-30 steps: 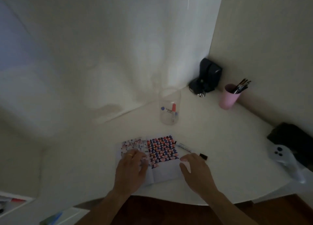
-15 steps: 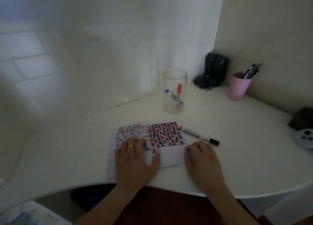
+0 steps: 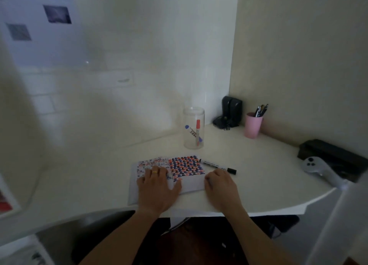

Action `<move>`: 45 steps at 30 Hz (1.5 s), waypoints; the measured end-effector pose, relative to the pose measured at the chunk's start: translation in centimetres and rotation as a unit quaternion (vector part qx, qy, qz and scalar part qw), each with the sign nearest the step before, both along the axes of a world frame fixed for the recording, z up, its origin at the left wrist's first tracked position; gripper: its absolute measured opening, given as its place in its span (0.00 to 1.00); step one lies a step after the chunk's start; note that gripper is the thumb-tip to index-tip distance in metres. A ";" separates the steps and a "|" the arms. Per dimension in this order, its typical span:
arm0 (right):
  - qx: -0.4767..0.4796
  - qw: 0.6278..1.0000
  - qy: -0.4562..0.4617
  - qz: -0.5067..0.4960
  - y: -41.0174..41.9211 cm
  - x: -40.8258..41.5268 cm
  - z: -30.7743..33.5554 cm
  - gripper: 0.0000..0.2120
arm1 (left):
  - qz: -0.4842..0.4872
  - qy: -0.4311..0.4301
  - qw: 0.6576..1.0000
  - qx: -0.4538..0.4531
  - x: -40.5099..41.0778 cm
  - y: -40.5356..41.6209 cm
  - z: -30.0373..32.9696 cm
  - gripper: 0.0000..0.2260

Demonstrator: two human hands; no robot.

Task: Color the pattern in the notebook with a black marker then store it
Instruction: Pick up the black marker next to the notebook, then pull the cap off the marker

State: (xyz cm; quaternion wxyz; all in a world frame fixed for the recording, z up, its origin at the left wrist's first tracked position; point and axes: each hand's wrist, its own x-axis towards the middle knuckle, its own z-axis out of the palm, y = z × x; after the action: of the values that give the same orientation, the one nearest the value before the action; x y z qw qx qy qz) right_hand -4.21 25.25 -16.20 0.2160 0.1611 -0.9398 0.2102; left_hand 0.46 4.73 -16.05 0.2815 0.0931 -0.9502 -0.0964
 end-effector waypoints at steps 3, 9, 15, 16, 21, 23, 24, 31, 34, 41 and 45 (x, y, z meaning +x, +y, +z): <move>0.011 1.000 -0.008 -0.005 0.0 -0.1 0.0 0.11 | -0.001 -0.001 1.000 -0.015 0.0 0.1 -0.1 0.23; 0.001 0.999 0.044 -0.003 0.6 -0.9 1.6 0.12 | -0.053 0.030 0.998 -0.020 -0.8 -0.7 -1.3 0.21; 0.170 0.980 0.010 -0.103 1.5 -5.1 3.3 0.20 | -0.062 -0.003 0.998 -0.006 -1.3 -1.3 -1.1 0.22; 0.213 0.971 -0.013 -0.104 1.4 -5.6 3.2 0.20 | -0.065 -0.008 0.998 -0.004 -1.3 -1.4 -0.9 0.22; 0.257 0.965 -0.003 -0.052 -0.1 -7.5 3.5 0.16 | -0.058 -0.054 0.997 0.000 -1.4 -1.4 0.1 0.24; 0.113 0.993 0.023 -0.018 -1.4 -8.2 3.9 0.11 | -0.047 -0.091 0.995 0.003 -1.6 -1.3 0.8 0.25; 0.021 1.000 0.006 0.007 -2.3 -8.4 4.3 0.10 | -0.044 -0.116 0.992 -0.001 -1.8 -1.2 1.3 0.26; -0.454 0.797 -0.356 0.180 -6.4 -10.2 5.2 0.11 | -0.146 -0.242 0.959 0.020 -6.9 -4.9 4.9 0.26; -0.494 0.758 -0.388 0.176 -6.7 -11.1 3.9 0.13 | -0.216 -0.259 0.941 0.020 -10.1 -6.2 6.1 0.26; -0.451 0.807 -0.330 0.193 -6.2 -10.9 3.2 0.10 | -0.339 -0.145 0.930 0.001 -13.5 -6.3 3.9 0.22; -0.494 0.776 -0.320 0.227 -6.3 -10.6 3.2 0.05 | -0.357 -0.061 0.932 -0.001 -13.5 -6.4 2.5 0.15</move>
State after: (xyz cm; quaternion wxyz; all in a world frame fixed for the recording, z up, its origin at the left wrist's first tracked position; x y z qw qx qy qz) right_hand -14.83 18.95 -13.01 -0.1017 0.1640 -0.6576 0.7282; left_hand -13.01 -1.66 -13.52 0.1703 -0.2466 -0.9361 -0.1841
